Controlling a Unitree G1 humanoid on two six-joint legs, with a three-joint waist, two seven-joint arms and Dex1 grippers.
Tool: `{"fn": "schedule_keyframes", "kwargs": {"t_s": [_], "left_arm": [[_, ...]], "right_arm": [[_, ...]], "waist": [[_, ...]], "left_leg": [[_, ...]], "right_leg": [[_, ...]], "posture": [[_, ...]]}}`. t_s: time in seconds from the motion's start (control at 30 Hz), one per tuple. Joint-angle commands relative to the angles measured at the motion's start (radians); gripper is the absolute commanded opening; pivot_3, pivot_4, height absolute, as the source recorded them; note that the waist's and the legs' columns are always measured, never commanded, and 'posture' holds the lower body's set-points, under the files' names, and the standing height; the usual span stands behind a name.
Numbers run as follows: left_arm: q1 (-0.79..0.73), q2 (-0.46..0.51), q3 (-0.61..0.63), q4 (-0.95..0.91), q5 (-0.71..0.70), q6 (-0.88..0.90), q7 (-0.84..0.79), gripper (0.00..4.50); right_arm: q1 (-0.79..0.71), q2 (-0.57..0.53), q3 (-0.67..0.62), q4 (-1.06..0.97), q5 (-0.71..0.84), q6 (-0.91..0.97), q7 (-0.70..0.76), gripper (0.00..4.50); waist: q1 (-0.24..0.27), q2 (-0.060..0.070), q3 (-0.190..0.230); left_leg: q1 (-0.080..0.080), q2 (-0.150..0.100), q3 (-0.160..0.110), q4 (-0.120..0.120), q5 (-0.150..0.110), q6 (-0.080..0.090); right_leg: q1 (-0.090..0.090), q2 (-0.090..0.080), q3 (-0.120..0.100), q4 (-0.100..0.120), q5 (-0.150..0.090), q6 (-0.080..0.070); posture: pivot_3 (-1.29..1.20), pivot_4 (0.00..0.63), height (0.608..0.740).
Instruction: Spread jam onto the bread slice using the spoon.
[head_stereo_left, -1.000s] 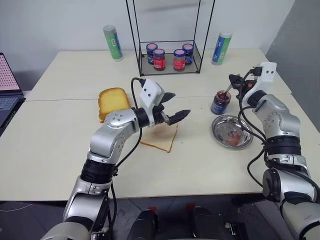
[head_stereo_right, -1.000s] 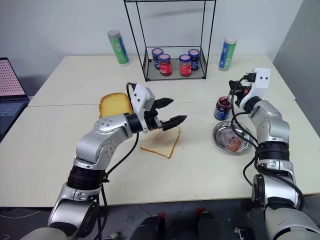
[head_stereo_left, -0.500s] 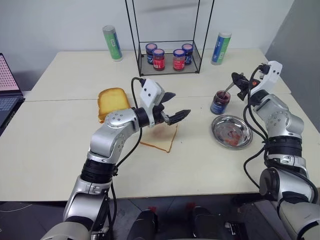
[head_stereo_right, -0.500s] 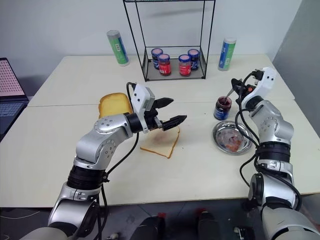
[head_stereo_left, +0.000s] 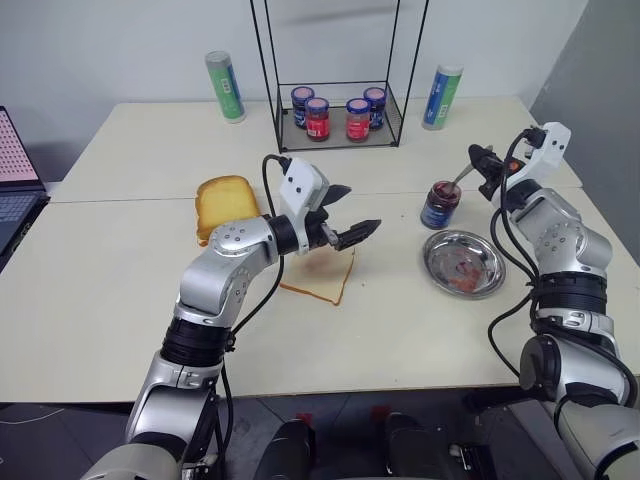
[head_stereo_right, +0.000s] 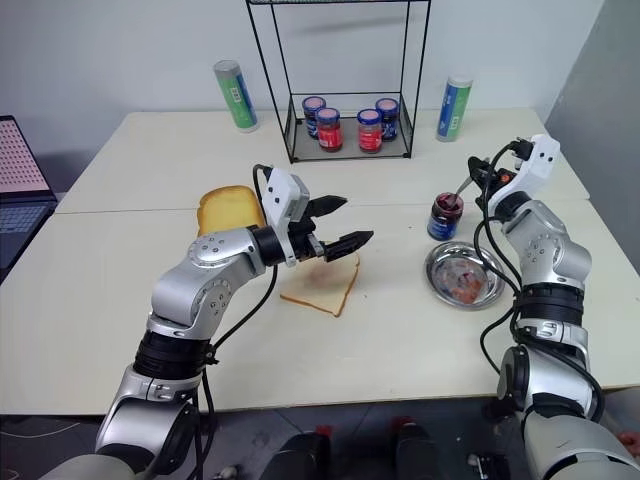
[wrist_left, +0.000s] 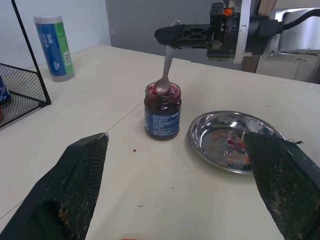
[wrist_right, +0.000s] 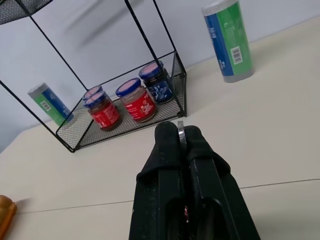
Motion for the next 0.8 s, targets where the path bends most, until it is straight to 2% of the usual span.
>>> {"fn": "schedule_keyframes", "kwargs": {"t_s": [0.03,0.43,0.8], "left_arm": [[-0.019,0.009,0.01,-0.026,0.006,-0.019,-0.004,4.5],[-0.025,0.009,0.011,-0.019,0.011,-0.021,-0.011,4.5],[-0.022,0.012,0.013,-0.023,0.013,-0.02,-0.012,4.5]], "right_arm": [[-0.024,-0.01,-0.05,-0.022,0.034,-0.005,-0.018,0.03],[-0.028,0.018,-0.155,-0.017,0.147,0.081,-0.103,0.03],[0.003,0.022,-0.111,-0.037,0.119,0.081,-0.091,0.03]], "waist": [[0.0,0.0,0.0],[0.0,0.0,0.0],[-0.002,0.0,0.0]], "left_leg": [[0.0,0.0,0.0,0.0,0.0,0.0],[0.0,0.0,0.0,0.0,0.0,0.0],[0.0,0.0,0.0,0.0,-0.001,0.002]], "right_leg": [[0.0,0.0,0.0,0.0,0.0,0.0],[0.0,0.0,0.0,0.0,0.0,0.0],[0.0,0.0,0.0,0.0,0.0,0.0]], "posture": [[0.0,0.15,0.74],[0.0,0.15,0.74],[0.0,0.15,0.74]]}}
